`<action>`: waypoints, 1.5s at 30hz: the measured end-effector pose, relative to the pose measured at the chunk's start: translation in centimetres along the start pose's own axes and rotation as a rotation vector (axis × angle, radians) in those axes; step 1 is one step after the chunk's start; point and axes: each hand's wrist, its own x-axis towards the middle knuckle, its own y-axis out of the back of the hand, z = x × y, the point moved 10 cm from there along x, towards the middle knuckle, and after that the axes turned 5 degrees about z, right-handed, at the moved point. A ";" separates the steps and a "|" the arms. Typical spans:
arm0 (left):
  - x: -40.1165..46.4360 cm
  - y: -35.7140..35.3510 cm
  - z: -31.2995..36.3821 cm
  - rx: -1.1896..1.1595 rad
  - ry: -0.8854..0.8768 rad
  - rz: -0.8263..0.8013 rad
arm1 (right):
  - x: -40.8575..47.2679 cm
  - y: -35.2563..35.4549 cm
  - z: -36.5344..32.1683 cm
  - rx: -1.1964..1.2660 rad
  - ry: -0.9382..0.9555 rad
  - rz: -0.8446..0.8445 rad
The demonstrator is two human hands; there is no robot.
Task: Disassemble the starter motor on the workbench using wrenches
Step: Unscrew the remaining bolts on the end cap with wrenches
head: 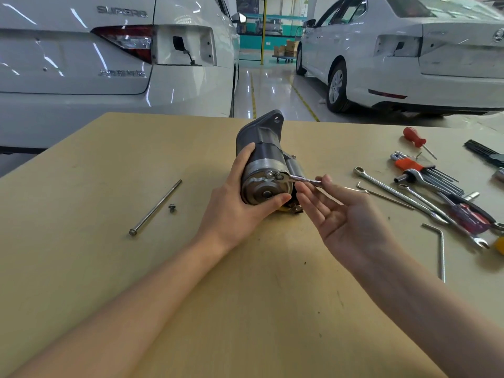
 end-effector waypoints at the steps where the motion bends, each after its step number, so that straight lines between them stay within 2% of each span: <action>1: 0.0 0.0 0.0 0.000 -0.001 0.001 | 0.1 0.0 0.0 0.000 0.000 -0.007; 4: 0.0 0.0 -0.1 -0.008 0.002 0.000 | 0.2 -0.2 -0.3 -0.021 0.028 -0.033; 6: 0.0 -0.1 -0.2 -0.016 0.008 -0.005 | 0.3 -0.9 -1.6 -0.144 0.138 -0.062; 9: -0.1 -0.1 -0.4 -0.036 0.022 -0.004 | -0.7 -4.3 -5.5 -0.646 0.498 -0.101; 12: -0.1 0.1 -0.3 -0.015 0.013 0.005 | -3.1 -10.8 -6.1 -1.230 0.864 -0.274; 15: 0.0 0.0 -0.3 0.006 0.011 0.004 | -3.8 -14.9 -3.9 -1.695 1.060 -0.398; 16: 0.1 0.0 -0.4 0.005 0.016 0.001 | -3.8 -15.6 -3.5 -1.798 1.095 -0.406; 18: 0.0 0.0 -0.3 0.000 0.017 0.004 | -3.7 -15.9 -3.6 -1.853 1.127 -0.408; 20: 0.0 0.0 -0.2 -0.006 0.004 0.002 | -3.8 -15.1 -4.2 -1.669 1.085 -0.431; 21: 0.0 -0.1 -0.2 -0.012 -0.001 0.000 | -3.9 -14.3 -4.9 -1.469 1.027 -0.441; 24: 0.1 0.0 -0.2 -0.025 0.003 -0.003 | -3.1 -11.1 -7.1 -0.667 0.685 -0.470; 26: 0.0 -0.1 -0.3 -0.036 0.011 -0.010 | -1.7 -9.0 -7.0 -0.365 0.442 -0.418; 31: 0.1 -0.1 -0.3 -0.022 0.005 -0.007 | 0.5 -1.8 -1.9 -0.227 0.079 -0.096; 34: 0.2 0.0 -0.1 0.009 -0.010 0.007 | 0.5 0.4 0.3 -0.115 -0.050 -0.010; 38: 0.1 0.0 -0.1 0.010 -0.008 0.004 | 0.4 0.3 0.8 -0.022 -0.052 -0.049; 45: 0.1 0.1 -0.1 0.002 -0.011 0.006 | 0.4 0.4 0.6 0.030 -0.020 -0.018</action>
